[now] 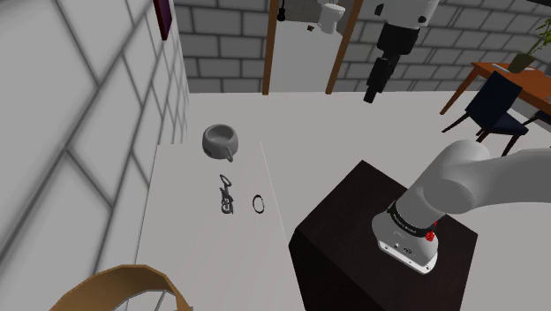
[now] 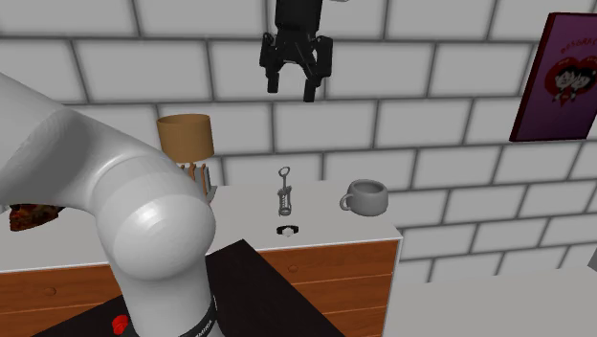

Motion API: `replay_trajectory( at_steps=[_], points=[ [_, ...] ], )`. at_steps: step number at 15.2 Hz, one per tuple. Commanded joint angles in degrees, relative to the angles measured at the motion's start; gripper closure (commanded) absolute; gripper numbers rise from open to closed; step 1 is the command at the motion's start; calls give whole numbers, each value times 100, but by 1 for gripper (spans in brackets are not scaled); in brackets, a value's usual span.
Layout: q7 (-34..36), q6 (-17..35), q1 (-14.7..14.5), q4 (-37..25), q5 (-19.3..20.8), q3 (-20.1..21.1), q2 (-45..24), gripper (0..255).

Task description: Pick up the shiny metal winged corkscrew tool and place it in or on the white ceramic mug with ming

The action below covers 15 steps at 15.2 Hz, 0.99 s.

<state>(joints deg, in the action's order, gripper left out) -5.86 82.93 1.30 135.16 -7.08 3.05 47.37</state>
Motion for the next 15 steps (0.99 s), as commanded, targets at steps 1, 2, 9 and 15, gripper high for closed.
replay_trajectory(
  at_steps=[1, 2, 9, 15],
  points=[
    [0, 0, 0, 0, 0, 0, 0, 0],
    [83, 207, -25, 186, -76, 98, 55, 0],
    [643, 1755, -246, 1275, -640, 870, 137, 0],
    [1129, 3265, -441, 1859, -1112, 1656, -311, 0]
  ],
)
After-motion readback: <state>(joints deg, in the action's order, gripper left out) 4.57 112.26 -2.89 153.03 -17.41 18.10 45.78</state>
